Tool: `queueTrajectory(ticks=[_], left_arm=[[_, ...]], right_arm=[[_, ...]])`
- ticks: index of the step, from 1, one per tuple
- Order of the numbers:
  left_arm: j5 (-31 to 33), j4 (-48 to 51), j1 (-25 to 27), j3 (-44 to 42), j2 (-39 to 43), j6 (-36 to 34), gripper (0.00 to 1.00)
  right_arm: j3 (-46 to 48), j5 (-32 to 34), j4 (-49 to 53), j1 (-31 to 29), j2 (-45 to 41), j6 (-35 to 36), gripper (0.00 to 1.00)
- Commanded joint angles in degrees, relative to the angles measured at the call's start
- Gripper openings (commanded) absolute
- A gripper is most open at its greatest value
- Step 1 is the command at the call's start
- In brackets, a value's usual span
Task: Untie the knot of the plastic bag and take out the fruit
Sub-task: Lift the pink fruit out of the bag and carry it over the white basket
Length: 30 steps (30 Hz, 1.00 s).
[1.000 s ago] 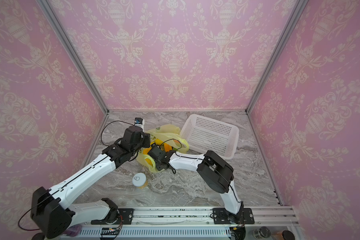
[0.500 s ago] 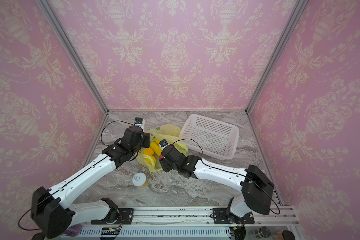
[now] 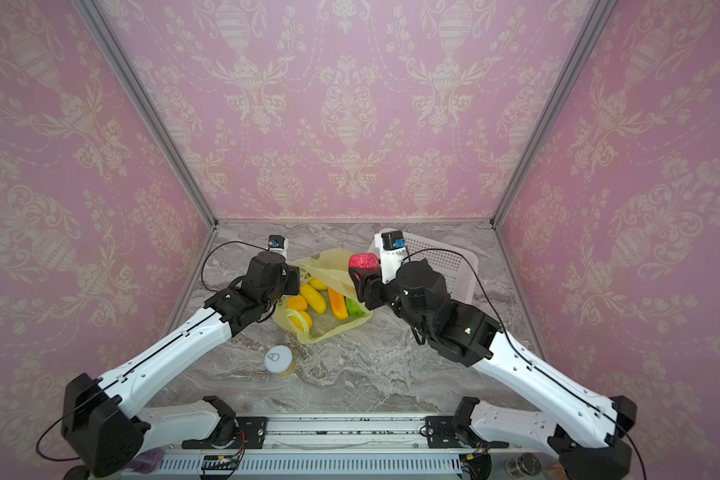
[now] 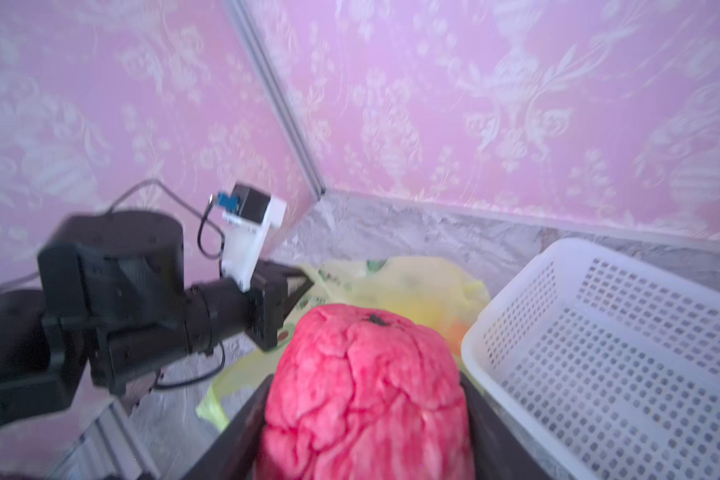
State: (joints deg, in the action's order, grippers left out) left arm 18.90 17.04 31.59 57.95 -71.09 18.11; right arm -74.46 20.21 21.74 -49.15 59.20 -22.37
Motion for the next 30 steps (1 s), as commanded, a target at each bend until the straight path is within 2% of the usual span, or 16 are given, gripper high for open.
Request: queueTrajectory(ticks=[1, 4, 9, 10, 12, 14, 17, 20, 30], left_arm=[[2.09, 1.24, -0.39, -0.2, -0.64, -1.25, 0.0], [1.75, 1.11, -0.37, -0.3, -0.33, -1.23, 0.0], [0.85, 1.1, -0.38, -0.32, -0.09, -0.98, 0.0], [0.64, 1.24, -0.35, -0.17, -0.08, -1.03, 0.0], [0.54, 1.5, -0.37, 0.03, 0.11, -1.01, 0.0], [0.47, 1.35, -0.38, -0.12, 0.49, -0.95, 0.0], [0.49, 1.11, -0.38, -0.38, 0.86, -0.94, 0.0], [0.37, 1.16, -0.38, -0.32, 0.87, -0.9, 0.0], [0.86, 1.33, -0.34, -0.3, 0.95, -1.1, 0.0]], right_arm=[[-2.32, 6.77, 8.13, 5.64, -0.09, -3.19, 0.23], [1.43, 9.69, 7.88, 11.18, -0.33, -1.33, 0.22], [10.57, 6.22, 5.9, 23.44, 3.44, 0.55, 0.22], [10.35, 3.81, 7.56, 26.63, 5.17, -1.83, 0.19], [10.51, -5.1, 7.94, 31.74, 7.76, -3.24, 0.16], [10.63, -8.48, 9.78, 34.97, 10.69, -4.91, 0.15], [11.34, -12.08, 10.2, 38.53, 14.38, -6.31, 0.14], [11.46, -12.65, 10.52, 41.02, 17.85, -6.71, 0.14], [10.61, -14.16, 10.04, 44.25, 30.79, -7.78, 0.15]])
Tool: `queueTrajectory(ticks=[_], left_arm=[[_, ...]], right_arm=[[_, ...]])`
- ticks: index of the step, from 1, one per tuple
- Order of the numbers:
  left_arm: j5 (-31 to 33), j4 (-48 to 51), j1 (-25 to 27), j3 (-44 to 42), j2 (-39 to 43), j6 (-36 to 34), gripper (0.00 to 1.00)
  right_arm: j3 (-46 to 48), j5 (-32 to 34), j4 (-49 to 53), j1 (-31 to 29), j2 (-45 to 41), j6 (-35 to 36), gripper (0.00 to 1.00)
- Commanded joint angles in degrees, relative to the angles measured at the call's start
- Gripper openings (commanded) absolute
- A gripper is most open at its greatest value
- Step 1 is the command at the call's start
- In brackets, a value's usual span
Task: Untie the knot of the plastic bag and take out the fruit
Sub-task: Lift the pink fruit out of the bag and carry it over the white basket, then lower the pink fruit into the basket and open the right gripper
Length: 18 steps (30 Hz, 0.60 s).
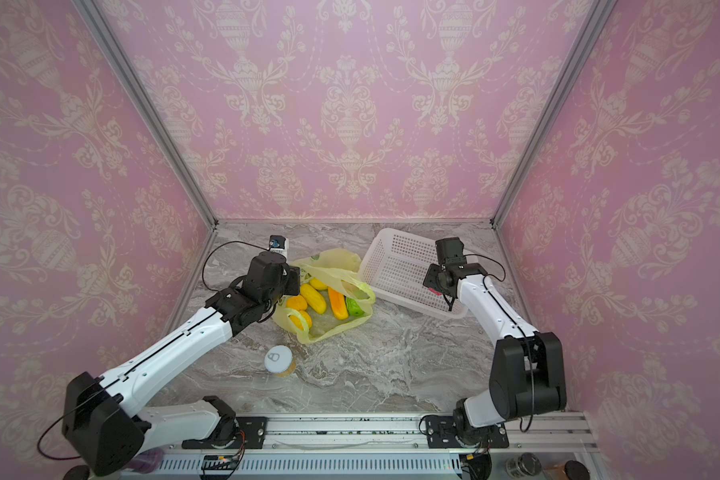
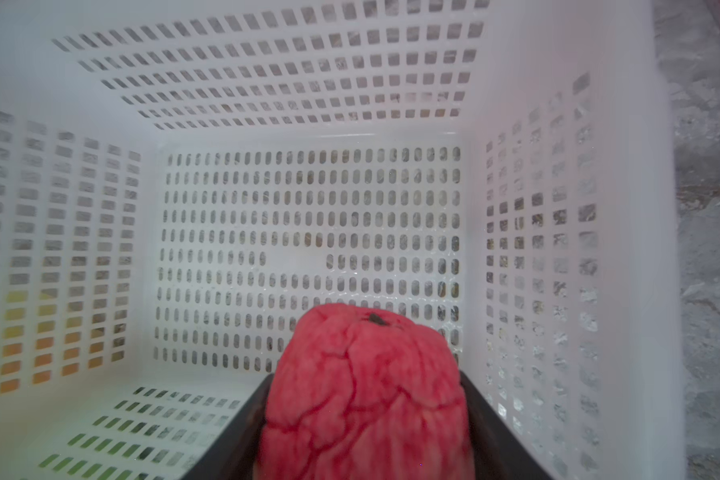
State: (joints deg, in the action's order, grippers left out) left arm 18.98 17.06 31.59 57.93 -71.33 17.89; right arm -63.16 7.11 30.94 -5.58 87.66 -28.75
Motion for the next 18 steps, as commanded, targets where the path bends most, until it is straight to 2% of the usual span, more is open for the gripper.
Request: queueTrajectory(ticks=[1, 4, 6, 15, 18], left_arm=[[0.62, 1.4, -0.38, -0.3, 1.28, -0.89, 0.0], [0.47, 1.4, -0.38, -0.3, 1.46, -0.78, 0.0], [0.52, 1.4, -0.39, -0.36, 1.54, -0.8, 0.0], [2.54, 1.58, -0.39, -0.32, 1.29, -1.62, 0.0], [2.81, 1.84, -0.39, -0.25, 1.45, -1.72, 0.0]], right_arm=[[-1.02, -1.28, 0.89, 0.99, 3.46, -1.46, 0.14], [-1.66, -0.3, 1.22, 1.23, 5.61, -1.39, 0.14], [-1.58, 0.18, 1.29, 1.36, 6.09, -1.31, 0.17], [-0.78, 0.27, 0.84, 1.45, 5.05, -1.18, 0.56], [-0.65, 0.25, 0.85, 1.43, 4.7, -1.2, 0.64]])
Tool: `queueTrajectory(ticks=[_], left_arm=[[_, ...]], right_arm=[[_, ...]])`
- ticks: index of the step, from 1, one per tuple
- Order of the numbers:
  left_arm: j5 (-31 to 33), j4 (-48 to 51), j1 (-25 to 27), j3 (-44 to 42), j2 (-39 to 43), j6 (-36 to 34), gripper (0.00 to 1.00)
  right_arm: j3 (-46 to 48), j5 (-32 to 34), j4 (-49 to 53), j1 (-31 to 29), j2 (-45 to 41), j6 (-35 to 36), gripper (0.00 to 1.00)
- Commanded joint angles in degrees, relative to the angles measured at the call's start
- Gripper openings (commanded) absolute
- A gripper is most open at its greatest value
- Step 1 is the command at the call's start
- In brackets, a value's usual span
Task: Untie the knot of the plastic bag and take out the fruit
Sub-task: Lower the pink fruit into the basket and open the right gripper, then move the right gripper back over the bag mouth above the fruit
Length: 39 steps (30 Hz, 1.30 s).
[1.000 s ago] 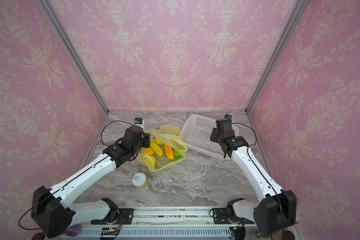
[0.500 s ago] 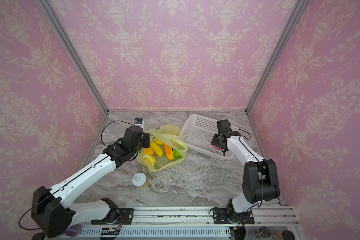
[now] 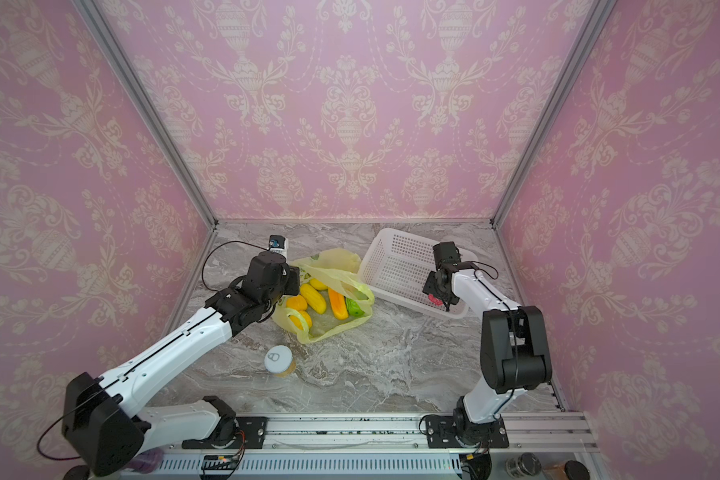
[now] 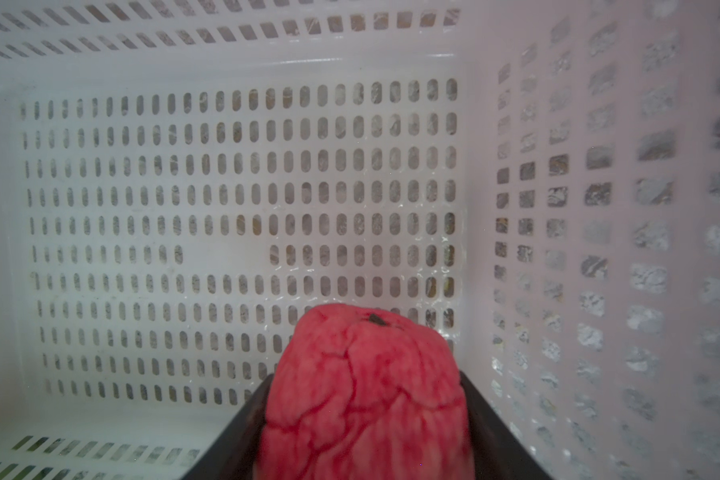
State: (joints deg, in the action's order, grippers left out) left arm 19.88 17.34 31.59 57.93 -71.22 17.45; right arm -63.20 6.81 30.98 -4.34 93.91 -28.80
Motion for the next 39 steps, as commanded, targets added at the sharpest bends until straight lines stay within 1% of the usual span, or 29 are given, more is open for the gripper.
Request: queueTrajectory(ticks=[1, 6, 10, 13, 17, 20, 23, 25, 27, 29, 31, 34, 36, 39], left_arm=[[1.92, 1.47, -0.39, -0.28, 1.5, -1.28, 0.0], [1.66, 1.38, -0.37, -0.58, 2.05, -1.11, 0.0], [1.56, 1.38, -0.31, -0.46, 1.88, -1.02, 0.0], [1.48, 1.38, -0.31, -0.52, 1.79, -1.01, 0.0], [1.3, 1.5, -0.31, -0.45, 1.87, -1.0, 0.0], [1.13, 1.46, -0.31, -0.46, 1.97, -0.93, 0.0], [1.3, 1.3, -0.31, -0.54, 2.06, -0.93, 0.0], [1.61, 0.78, -0.31, -1.12, 2.06, -0.85, 0.0], [0.95, 0.66, -0.38, -1.42, 1.9, -0.34, 0.0], [-0.85, 0.93, -0.31, -1.47, 1.7, 0.32, 0.0], [-2.6, 0.13, -0.31, -2.47, 1.86, 1.16, 0.0], [-2.18, -0.77, -0.38, -3.02, 1.37, 1.53, 0.0], [-1.2, -0.5, -0.39, -2.59, 0.07, 1.51, 0.0], [-1.49, -0.42, -0.39, -2.0, -1.75, 1.65, 0.0]], right_arm=[[-0.58, 0.49, 0.76, 0.21, -1.67, -1.1, 0.67], [-0.39, 0.57, 0.84, 0.19, -2.27, -1.14, 0.83], [-0.04, 0.24, 0.7, 0.17, -3.47, -1.09, 0.93], [0.76, 0.68, 0.23, 0.28, -5.3, -1.06, 0.93], [2.49, 0.55, -1.31, 0.12, -9.78, -1.09, 0.89], [5.16, -0.41, -3.66, -0.35, -16.31, -1.75, 0.88], [7.86, -0.33, -5.36, -2.56, -25.54, -3.09, 0.88], [9.77, 1.76, -5.52, -5.43, -32.75, -7.09, 0.9], [13.5, 1.38, -8.29, -8.54, -39.01, -12.32, 0.91], [18.99, -0.61, -13.49, -11.18, -44.55, -18.54, 0.92], [23.69, -4.71, -19.25, -13.01, -49.12, -22.43, 0.94], [26.6, -10.53, -21.43, -13.93, -53.49, -25.31, 1.0], [28.2, -13.82, -22.73, -14.06, -55.21, -27.37, 1.0], [30.18, -19.58, -29.44, -15.08, -56.27, -29.06, 1.0]])
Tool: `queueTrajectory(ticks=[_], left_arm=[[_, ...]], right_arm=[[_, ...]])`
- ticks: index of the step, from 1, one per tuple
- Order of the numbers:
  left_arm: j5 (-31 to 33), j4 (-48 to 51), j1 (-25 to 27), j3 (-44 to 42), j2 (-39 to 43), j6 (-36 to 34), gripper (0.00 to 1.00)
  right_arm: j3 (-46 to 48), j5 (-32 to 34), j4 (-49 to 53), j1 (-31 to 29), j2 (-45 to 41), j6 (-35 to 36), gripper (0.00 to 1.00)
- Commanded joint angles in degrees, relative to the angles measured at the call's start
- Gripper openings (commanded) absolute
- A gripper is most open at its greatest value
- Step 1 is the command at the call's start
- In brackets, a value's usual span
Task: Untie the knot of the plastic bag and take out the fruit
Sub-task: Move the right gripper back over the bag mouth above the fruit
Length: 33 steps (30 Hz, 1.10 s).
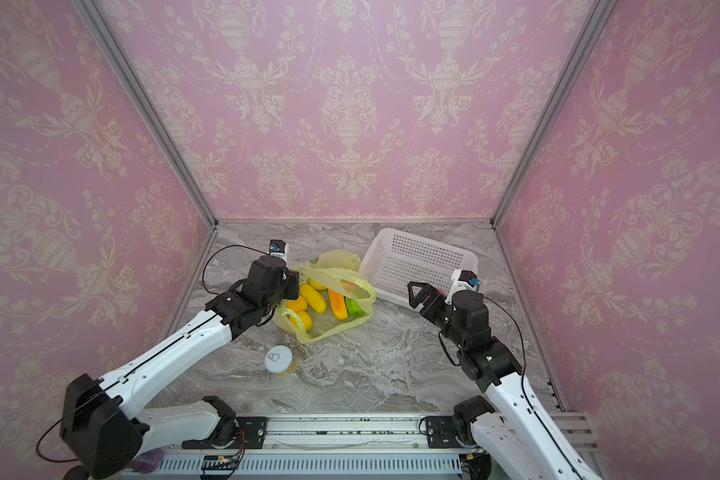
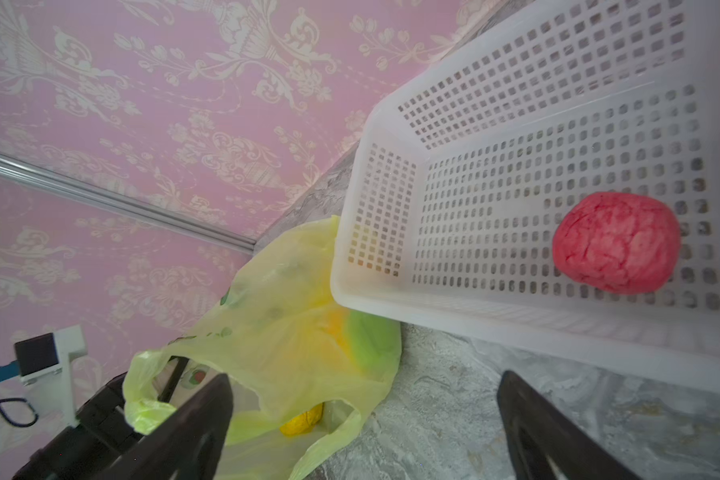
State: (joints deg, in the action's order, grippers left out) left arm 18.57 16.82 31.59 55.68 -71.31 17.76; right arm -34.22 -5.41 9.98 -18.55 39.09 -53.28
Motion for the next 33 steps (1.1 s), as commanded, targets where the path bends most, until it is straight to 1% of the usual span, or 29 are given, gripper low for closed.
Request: queueTrajectory(ticks=[1, 5, 10, 13, 15, 18, 20, 26, 29, 30, 31, 33], left_arm=[[-0.58, 0.14, -0.39, 0.39, -2.27, 1.51, 0.0], [-2.43, 0.58, -0.39, 1.18, -3.99, 1.97, 0.0], [-2.58, 0.25, -0.39, 1.18, -5.02, 2.02, 0.0], [-2.96, -0.16, -0.39, 1.09, -5.74, 2.04, 0.0], [-3.2, -0.21, -0.39, 1.09, -6.23, 2.02, 0.0], [-3.32, -0.21, -0.39, 1.27, -6.95, 1.84, 0.0], [-3.37, -0.12, -0.39, 1.45, -7.22, 1.84, 0.0], [-3.01, -0.03, -0.39, 1.38, -6.68, 1.58, 0.0], [-3.52, -0.03, -0.39, 1.36, -6.39, 1.67, 0.0], [-3.54, 0.03, -0.39, 1.36, -6.22, 1.79, 0.0], [-3.54, -0.02, -0.39, 1.28, -6.0, 1.76, 0.0], [-3.52, -0.65, -0.39, 0.77, -5.65, 1.75, 0.0]], right_arm=[[1.22, -7.64, -9.9, -1.8, -1.4, -4.93, 1.0], [-1.02, -5.52, -13.54, -7.58, 1.38, -3.42, 1.0], [-5.88, -2.88, -18.23, -15.79, 11.04, -0.44, 1.0], [-9.02, -2.25, -19.56, -18.14, 17.39, 0.55, 1.0], [-10.35, -1.9, -20.43, -18.63, 20.44, 1.16, 1.0], [-12.41, -3.28, -20.51, -19.25, 22.82, 0.72, 1.0], [-13.39, -3.03, -19.46, -20.46, 22.21, 2.59, 1.0], [-10.5, 5.22, -16.36, -23.39, 13.59, 6.35, 1.0], [-9.66, 4.46, -14.59, -24.63, 10.4, 7.77, 1.0], [-9.28, 3.53, -15.4, -25.26, 9.88, 9.31, 1.0], [-8.86, 2.09, -17.22, -26.11, 9.8, 11.9, 0.97], [-9.12, 0.45, -18.6, -28.17, 10.39, 16.47, 0.85]])
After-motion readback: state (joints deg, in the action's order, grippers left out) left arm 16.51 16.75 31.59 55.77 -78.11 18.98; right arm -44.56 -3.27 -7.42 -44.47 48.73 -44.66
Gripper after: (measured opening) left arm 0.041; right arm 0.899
